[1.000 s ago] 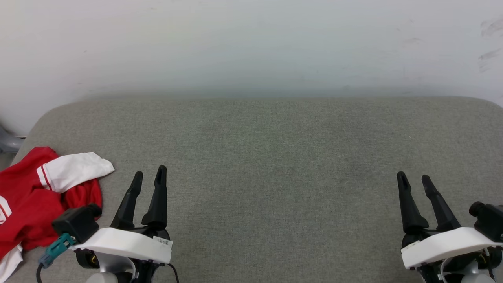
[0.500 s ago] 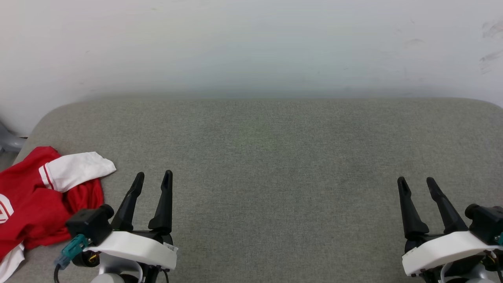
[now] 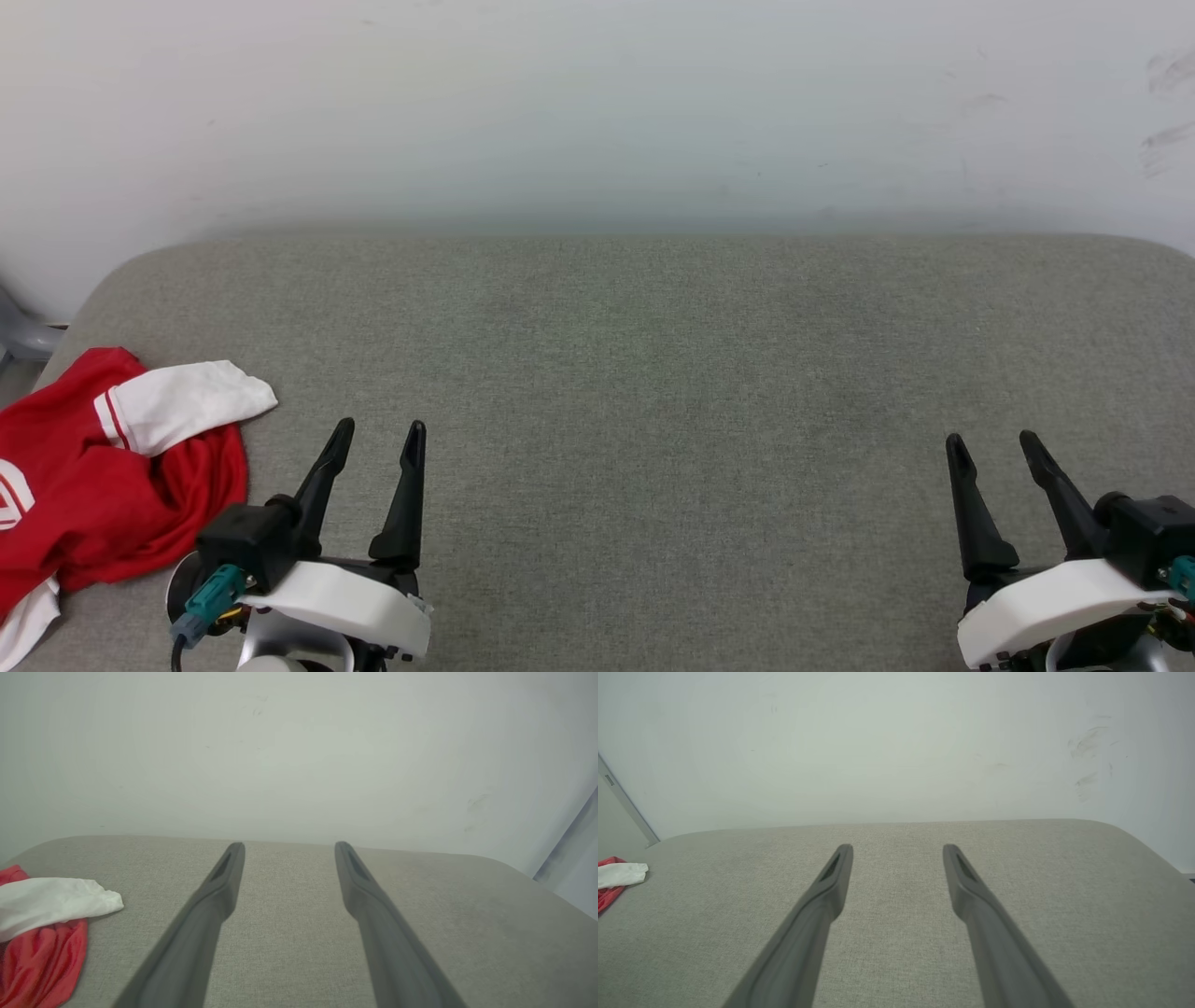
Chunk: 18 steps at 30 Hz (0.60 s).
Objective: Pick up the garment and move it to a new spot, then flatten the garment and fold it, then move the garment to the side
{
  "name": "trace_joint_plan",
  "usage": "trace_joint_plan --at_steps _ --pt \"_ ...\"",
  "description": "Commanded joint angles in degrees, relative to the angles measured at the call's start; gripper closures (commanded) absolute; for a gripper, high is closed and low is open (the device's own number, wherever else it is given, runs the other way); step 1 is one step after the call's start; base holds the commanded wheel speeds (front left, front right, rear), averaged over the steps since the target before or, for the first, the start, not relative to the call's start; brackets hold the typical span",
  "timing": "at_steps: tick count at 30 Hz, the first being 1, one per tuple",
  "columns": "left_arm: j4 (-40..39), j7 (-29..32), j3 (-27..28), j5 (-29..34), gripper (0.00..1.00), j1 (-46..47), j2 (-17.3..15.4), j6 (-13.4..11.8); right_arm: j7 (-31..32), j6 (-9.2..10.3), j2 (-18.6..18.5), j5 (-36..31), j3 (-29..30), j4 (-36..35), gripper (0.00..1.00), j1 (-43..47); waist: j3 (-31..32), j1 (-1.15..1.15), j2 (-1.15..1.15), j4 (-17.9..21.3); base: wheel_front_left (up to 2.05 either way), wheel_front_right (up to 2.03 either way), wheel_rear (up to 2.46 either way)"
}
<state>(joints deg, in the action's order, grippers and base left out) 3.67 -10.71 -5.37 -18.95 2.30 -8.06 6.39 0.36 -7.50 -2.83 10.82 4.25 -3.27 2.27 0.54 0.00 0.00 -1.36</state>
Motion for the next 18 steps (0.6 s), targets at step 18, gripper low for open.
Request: trace_joint_plan --at_steps 18 --pt "1.5 -2.52 -0.61 6.95 0.0 -0.3 0.42 0.19 -0.42 0.02 -0.09 -6.54 0.14 -1.29 0.0 1.18 -0.02 0.0 0.0 0.06 0.0 0.0 0.0"
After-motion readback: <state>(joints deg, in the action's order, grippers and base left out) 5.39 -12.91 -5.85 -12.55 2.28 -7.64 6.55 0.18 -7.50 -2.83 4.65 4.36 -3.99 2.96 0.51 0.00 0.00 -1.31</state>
